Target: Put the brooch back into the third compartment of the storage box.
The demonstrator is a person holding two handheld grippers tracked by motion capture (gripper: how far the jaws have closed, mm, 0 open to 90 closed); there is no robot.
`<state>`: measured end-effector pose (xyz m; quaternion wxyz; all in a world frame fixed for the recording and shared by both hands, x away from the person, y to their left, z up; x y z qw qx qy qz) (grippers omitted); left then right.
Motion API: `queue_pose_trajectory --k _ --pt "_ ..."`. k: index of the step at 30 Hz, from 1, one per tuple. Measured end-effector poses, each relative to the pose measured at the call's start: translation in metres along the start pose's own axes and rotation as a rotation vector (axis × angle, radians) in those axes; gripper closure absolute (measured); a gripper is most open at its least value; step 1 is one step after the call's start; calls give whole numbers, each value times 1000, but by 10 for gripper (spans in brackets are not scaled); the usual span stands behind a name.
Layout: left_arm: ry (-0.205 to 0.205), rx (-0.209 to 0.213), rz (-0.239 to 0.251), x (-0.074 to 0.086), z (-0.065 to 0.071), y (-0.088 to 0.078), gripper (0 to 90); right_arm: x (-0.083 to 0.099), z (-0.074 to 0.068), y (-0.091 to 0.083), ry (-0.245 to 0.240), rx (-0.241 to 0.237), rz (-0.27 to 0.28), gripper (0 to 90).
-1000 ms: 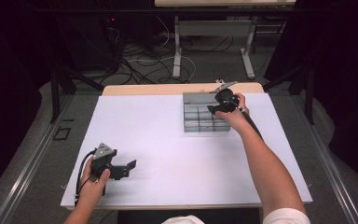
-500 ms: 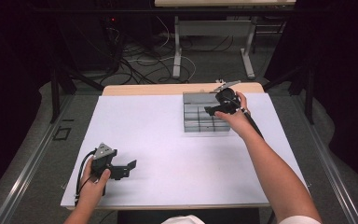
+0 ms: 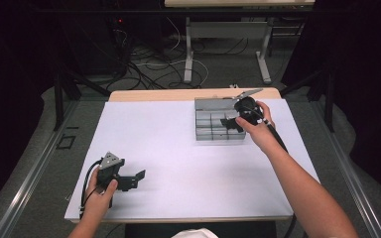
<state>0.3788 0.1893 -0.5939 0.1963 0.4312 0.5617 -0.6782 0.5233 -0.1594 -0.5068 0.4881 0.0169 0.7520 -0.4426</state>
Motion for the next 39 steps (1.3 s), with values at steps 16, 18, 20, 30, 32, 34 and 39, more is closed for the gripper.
queue_pose_trajectory --k 16,18,20,30,32,34,39 --pt "10 -1 -1 0 0 0 42 19 -33 -39 -20 -26 79 0" --pt "10 -2 -1 0 0 0 43 24 -37 -42 -22 -31 88 0" --pt "9 -1 0 0 0 -1 42 29 -40 -45 -30 -25 92 0" --pt "10 -3 -1 0 0 -1 42 59 -52 -52 -14 -33 115 0" --pt "4 -1 0 0 1 -1 42 65 -53 -53 -2 -31 123 0" --pt "4 0 0 0 1 -1 42 72 -53 -53 -4 -25 123 0" --pt "13 4 -10 0 1 -1 43 87 -52 -55 25 -22 127 0"
Point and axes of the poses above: each handheld gripper's, and its own axes: y roughly forward along the jaws, x roughly out of its underside, z roughly to its right, the point moved 9 cm from there along y, roughly forward along the jaws, and after that the axes turned 14 degrees about -x, right-handed, at the moved point
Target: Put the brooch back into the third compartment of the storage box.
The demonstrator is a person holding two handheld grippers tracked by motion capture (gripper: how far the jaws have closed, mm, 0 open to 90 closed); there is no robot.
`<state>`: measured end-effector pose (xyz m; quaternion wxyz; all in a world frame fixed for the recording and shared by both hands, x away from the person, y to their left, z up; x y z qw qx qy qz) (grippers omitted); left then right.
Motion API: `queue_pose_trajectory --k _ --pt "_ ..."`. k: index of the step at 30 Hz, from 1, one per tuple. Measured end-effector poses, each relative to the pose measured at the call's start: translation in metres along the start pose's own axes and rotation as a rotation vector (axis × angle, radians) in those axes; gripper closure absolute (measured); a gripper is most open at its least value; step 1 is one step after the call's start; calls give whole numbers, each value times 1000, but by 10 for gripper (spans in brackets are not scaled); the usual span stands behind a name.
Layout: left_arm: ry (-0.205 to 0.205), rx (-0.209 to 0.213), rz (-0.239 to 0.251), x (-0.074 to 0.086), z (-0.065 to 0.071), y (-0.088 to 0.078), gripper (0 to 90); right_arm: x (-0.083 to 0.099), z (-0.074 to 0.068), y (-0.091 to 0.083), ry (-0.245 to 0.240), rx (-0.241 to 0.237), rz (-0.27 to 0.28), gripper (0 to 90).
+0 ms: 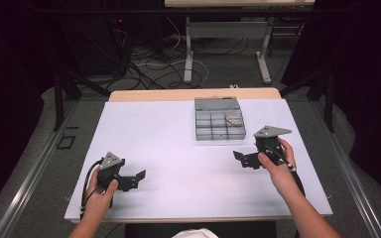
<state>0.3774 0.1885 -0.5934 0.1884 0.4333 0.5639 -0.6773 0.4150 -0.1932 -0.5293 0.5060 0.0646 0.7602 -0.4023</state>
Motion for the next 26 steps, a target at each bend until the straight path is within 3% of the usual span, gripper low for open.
queue_pose_trajectory --k 7,13,26 --pt "-1 -1 0 0 0 0 42 17 0 -8 20 15 4 0" --pt "8 -2 0 0 0 0 43 28 0 -12 6 34 6 0" --pt "0 -1 1 0 0 0 42 48 6 -10 47 38 10 0"
Point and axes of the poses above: each handheld gripper's, and its own axes: y roughly forward along the jaws, x roughly out of its underside, z roughly to its right, the point moved 9 cm from there along y, roughly forward along the jaws, and after that the axes turned 14 degrees about -x, right-handed, at the moved point
